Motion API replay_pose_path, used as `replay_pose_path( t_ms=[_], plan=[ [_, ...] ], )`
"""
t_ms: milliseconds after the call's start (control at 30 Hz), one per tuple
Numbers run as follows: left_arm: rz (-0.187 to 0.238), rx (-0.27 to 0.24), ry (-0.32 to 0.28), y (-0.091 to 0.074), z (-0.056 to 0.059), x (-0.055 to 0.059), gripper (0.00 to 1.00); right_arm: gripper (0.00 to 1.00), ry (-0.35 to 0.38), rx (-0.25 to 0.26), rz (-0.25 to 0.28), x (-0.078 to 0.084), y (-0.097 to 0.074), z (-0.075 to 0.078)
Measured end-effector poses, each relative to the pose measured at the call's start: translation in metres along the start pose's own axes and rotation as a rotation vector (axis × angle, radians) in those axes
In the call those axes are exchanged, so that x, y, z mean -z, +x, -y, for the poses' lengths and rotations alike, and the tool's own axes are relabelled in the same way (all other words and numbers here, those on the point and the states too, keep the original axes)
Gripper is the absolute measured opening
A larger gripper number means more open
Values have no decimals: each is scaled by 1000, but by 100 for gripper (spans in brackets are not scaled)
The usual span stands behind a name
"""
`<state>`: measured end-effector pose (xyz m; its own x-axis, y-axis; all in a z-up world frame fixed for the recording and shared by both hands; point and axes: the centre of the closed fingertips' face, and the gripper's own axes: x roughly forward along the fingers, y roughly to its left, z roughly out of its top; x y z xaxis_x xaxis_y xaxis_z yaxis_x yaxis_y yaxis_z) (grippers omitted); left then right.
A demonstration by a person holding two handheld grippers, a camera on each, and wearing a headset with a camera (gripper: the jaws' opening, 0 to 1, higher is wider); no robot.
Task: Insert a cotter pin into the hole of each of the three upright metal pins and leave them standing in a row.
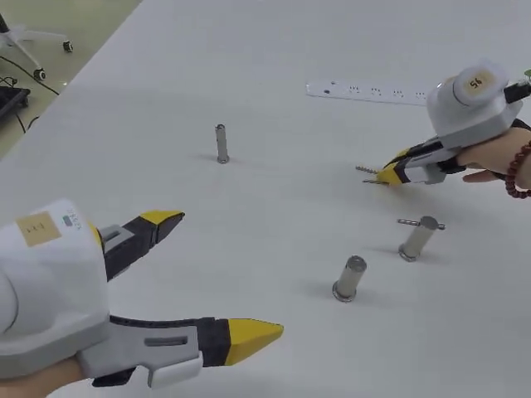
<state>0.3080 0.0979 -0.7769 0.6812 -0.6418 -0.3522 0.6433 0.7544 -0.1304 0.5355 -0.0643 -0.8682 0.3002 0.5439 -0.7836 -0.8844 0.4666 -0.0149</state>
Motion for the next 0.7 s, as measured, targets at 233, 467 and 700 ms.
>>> replay_pose_path(
  t_ms=[233, 467, 700],
  plan=[
    [-5, -7, 0, 1, -4, 0, 99, 9, -61, -14, -51, 1, 1, -5],
    [-21, -14, -4, 5, -7, 3, 98, 5, -119, -21, -89, 0, 1, -7],
    [-28, -15, -1, 8, -8, 2, 97, 3, -173, -15, -109, -3, 1, -5]
  ],
)
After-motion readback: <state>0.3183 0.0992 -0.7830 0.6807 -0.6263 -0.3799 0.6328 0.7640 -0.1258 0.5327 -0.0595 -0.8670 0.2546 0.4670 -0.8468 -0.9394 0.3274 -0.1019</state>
